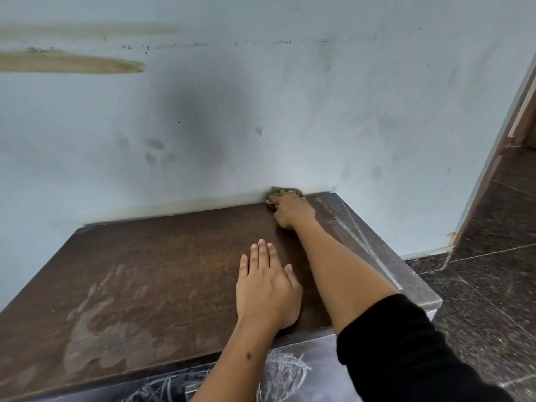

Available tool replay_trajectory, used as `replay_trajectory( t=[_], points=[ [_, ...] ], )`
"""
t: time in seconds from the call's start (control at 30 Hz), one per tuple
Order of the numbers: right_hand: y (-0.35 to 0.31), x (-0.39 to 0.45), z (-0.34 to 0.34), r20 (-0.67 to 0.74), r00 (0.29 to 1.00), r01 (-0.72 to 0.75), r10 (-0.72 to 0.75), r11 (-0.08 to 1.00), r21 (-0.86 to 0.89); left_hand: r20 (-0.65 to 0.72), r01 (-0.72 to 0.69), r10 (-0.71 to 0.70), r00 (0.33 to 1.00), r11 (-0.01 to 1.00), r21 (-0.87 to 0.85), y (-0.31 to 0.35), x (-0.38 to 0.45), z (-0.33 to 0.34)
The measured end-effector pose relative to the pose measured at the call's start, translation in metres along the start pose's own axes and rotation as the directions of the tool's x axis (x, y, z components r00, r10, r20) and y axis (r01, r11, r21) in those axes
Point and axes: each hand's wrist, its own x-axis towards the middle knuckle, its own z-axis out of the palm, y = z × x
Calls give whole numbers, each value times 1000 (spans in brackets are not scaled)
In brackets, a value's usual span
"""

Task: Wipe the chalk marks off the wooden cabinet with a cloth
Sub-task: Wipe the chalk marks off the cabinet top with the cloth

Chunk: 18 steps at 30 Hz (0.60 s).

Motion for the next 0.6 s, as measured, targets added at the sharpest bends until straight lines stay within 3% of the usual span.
replay_trajectory(
  t=[0.17,0.3,0.37,0.5,0.6],
  points=[
    [66,6,-10,-81,977,-199,197,980,-20,-4,8,-8,1000,1000,7,1,-1,1],
    [60,9,-3,-156,945,-305,286,946,-113,-6,14,-14,1000,1000,13,2,0,0],
    [34,13,6,-132,969,-227,210,965,-133,-10,11,-11,1000,1000,12,2,0,0],
    [-28,3,18,-1,997,74,-74,992,-98,21,-8,7,1000,1000,23,-2,0,-2],
    [-26,1,11,68,990,121,-121,993,-7,15,-6,6,1000,1000,10,-1,1,-2]
  ],
)
